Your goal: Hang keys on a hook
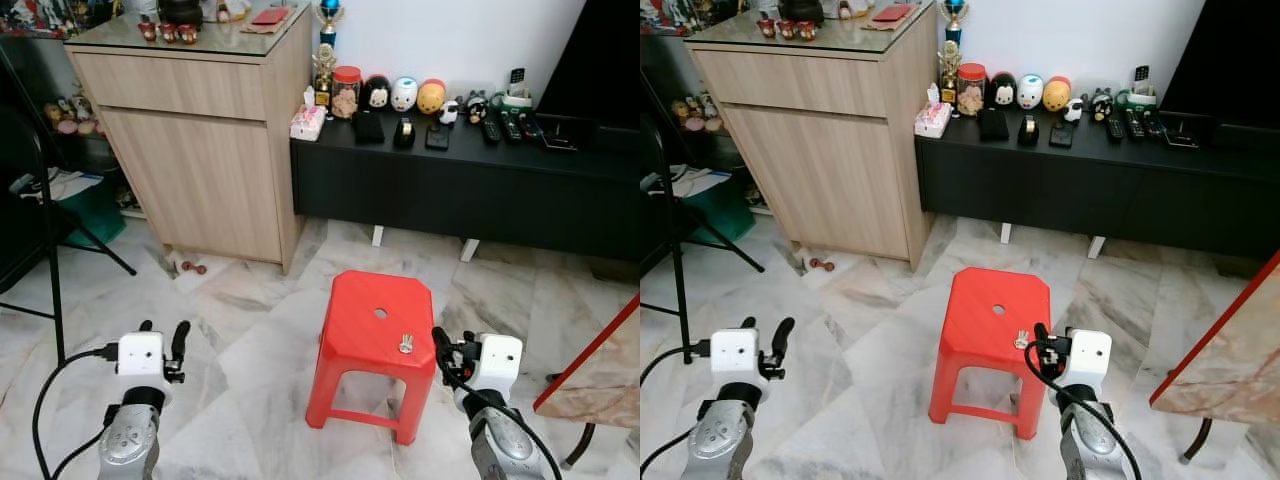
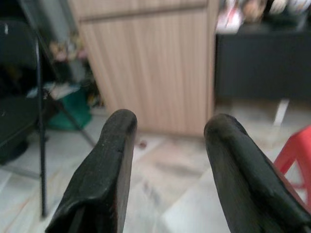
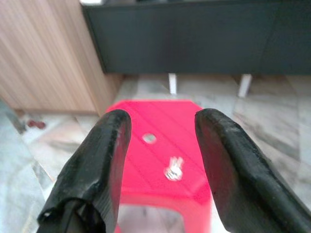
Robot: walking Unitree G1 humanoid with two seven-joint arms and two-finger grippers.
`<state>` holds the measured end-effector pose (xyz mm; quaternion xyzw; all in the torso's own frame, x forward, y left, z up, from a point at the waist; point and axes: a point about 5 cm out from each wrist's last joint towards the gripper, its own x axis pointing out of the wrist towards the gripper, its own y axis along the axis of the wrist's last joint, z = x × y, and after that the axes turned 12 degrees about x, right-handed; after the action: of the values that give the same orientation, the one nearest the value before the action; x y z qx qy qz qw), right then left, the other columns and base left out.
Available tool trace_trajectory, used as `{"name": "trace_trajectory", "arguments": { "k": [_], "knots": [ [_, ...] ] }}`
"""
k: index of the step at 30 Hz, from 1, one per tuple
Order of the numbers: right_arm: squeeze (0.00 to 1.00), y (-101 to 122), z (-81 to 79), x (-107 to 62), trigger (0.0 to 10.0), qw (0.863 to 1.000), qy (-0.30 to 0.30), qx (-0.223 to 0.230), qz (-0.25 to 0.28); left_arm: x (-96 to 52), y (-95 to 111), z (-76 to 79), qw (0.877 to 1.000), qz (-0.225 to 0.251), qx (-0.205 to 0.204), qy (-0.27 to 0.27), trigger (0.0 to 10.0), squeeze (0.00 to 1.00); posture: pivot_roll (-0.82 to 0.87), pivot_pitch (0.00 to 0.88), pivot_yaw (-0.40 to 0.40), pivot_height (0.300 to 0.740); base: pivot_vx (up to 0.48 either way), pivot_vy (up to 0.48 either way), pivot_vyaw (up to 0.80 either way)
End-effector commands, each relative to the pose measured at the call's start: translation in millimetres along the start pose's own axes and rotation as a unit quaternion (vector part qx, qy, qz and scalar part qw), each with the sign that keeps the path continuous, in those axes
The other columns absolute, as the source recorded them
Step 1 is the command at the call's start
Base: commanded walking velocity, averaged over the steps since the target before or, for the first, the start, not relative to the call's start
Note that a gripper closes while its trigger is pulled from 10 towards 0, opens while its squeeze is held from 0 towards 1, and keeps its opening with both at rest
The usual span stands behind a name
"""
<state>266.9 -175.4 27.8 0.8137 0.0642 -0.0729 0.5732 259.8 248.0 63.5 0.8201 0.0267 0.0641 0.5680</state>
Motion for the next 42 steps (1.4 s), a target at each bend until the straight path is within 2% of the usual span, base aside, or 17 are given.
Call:
{"name": "trace_trajectory", "arguments": {
  "k": [1,5,11,19,22,27,30,35,40,42],
  "knots": [
    [0.0,0,0.6,1.0,10.0,1.0,-0.007,0.005,0.005,-5.8,0,1.6,1.0,-0.007,-0.01,-0.015,10.0,0.0,0.16,0.0,-0.026,0.74,0.0,0.0,0.0],
    [0.0,-1,-0.8,-0.1,10.0,1.0,-0.006,0.01,0.007,-17.6,4,4.2,0.999,-0.004,-0.014,-0.029,10.0,0.0,0.17,0.0,-0.029,0.74,0.0,0.0,0.0],
    [0.0,-5,0.7,-1.6,10.0,1.0,-0.01,0.005,0.0,-18.6,8,-0.8,1.0,-0.012,-0.026,-0.014,10.0,0.0,0.17,0.0,-0.021,0.74,0.0,0.0,0.0],
    [0.0,-12,5.7,-12.7,10.0,0.999,-0.031,0.012,0.004,-19.4,1,-3.0,0.998,-0.043,-0.031,-0.027,10.0,0.0,0.15,0.0,0.012,0.74,0.0,0.0,0.0],
    [0.0,-13,7.8,-14.9,10.0,0.999,-0.033,0.012,0.003,-18.5,6,-1.2,0.998,-0.042,-0.032,-0.034,10.0,0.0,0.15,0.0,0.01,0.74,0.0,0.0,0.0],
    [0.0,-10,8.7,-10.2,10.0,0.999,-0.036,0.01,0.004,-14.9,3,-1.2,0.998,-0.052,-0.037,-0.031,10.0,0.0,0.13,0.0,0.01,0.74,0.096,0.0,0.0],
    [0.0,-3,5.6,-6.1,10.0,0.999,-0.032,0.011,0.014,-9.3,10,-1.1,0.998,-0.041,-0.04,-0.031,10.0,0.0,0.11,0.0,-0.011,0.74,0.267,0.0,0.0],
    [0.0,-5,6.8,-7.3,10.0,1.0,-0.02,0.0,0.006,-12.8,6,2.8,0.997,-0.047,-0.045,-0.03,10.0,0.0,0.12,0.0,-0.009,0.74,0.285,0.0,0.0],
    [0.0,2,11.7,-4.8,10.0,1.0,-0.026,0.001,0.018,-16.6,7,6.4,0.997,-0.05,-0.05,-0.03,10.0,0.0,0.13,0.0,0.01,0.74,0.317,0.0,0.0],
    [0.0,3,8.9,-3.5,10.0,1.0,-0.013,-0.005,0.017,-14.5,9,7.9,0.997,-0.047,-0.053,-0.033,10.0,0.0,0.14,0.0,0.007,0.74,0.349,0.0,0.0]
  ]
}}
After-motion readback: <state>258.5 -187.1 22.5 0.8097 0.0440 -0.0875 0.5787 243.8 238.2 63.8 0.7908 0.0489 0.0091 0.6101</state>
